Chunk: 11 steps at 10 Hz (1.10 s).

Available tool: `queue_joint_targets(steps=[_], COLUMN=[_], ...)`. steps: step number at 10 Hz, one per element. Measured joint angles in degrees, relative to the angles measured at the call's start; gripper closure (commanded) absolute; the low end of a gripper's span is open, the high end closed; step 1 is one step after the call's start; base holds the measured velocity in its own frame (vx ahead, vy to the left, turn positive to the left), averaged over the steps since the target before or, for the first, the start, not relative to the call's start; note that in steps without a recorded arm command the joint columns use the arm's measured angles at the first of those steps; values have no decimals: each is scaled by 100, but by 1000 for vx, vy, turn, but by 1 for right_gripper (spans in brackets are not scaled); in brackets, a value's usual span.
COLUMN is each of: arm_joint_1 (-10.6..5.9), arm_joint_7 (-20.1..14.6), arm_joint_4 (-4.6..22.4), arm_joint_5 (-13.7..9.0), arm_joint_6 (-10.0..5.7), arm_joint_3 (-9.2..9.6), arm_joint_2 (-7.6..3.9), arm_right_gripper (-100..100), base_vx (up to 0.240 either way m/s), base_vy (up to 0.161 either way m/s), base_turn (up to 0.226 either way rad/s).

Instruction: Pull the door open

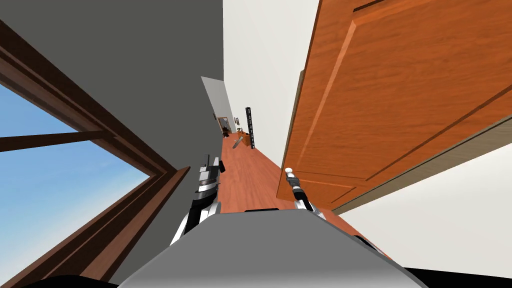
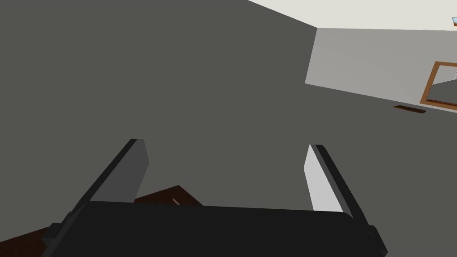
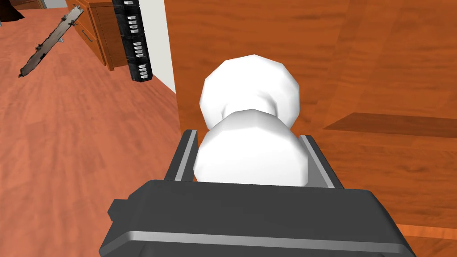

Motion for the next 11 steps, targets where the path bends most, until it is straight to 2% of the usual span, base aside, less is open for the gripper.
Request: queue_joint_targets(steps=[3,6,7,8,9,11], arm_joint_1=[124,142,255,304,271,368], arm_joint_7=[57,105,146,177,181,228], arm_joint_4=[-218,-230,-424,-491,-391,-521], arm_joint_5=[-38,-75,-91,-106,-117,-140], arm_joint_6=[61,35,126,171,101,130], arm_joint_3=[-93,-186,-222,-260,-290,-342], arm_joint_2=[-14,-17,-2,4,-7,26], arm_right_gripper=[100,100,100,100,100,100], base_vx=[-58,-97,-115,-160,-181,-161], base_vy=[-47,-3,-21,-13,10,-9], base_turn=[265,209,211,216,134,139])
